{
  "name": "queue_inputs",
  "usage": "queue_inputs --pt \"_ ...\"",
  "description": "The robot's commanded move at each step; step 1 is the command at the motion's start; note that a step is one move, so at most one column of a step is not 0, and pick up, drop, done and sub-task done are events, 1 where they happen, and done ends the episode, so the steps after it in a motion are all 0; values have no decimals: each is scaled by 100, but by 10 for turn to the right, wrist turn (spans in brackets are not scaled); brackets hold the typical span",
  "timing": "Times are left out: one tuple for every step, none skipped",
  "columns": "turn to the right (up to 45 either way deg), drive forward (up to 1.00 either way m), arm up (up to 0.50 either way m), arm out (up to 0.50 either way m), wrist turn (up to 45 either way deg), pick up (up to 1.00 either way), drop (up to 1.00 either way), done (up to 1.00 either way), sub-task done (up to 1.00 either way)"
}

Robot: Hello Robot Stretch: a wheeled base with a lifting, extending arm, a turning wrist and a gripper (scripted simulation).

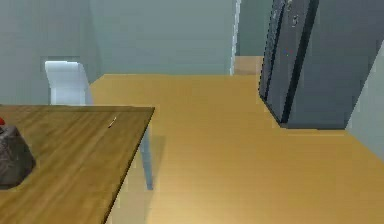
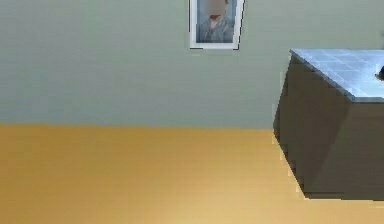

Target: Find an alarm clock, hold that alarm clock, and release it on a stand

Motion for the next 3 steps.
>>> queue_inputs --pt "120 0 0 0 0 0 0 0 0" --pt "0 100 0 0 0 0 0 0 0" --pt "0 100 0 0 0 0 0 0 0"
